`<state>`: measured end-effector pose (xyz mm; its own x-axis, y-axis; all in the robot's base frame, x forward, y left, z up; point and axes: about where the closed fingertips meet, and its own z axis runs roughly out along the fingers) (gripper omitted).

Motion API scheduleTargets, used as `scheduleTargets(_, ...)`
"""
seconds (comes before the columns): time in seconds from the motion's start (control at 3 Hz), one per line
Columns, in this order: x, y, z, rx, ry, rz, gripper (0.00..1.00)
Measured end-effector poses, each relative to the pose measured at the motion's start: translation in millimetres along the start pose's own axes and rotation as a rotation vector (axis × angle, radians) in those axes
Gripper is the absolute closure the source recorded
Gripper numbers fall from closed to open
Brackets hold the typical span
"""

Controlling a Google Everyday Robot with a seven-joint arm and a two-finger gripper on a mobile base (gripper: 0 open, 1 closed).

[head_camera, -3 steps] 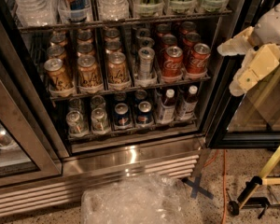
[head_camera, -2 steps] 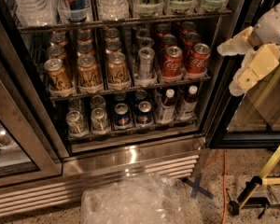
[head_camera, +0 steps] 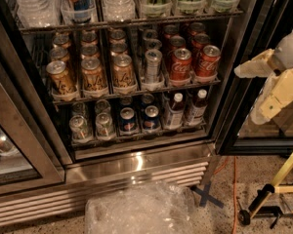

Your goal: Pick orange can from middle shelf of fridge

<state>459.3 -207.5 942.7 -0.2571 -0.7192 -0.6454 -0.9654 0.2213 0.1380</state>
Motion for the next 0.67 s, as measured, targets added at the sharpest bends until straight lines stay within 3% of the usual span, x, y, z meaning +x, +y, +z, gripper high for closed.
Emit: scheduleTargets(0.67,11.3,10.0,6.9,-0.021,0.008,0.010,0.00)
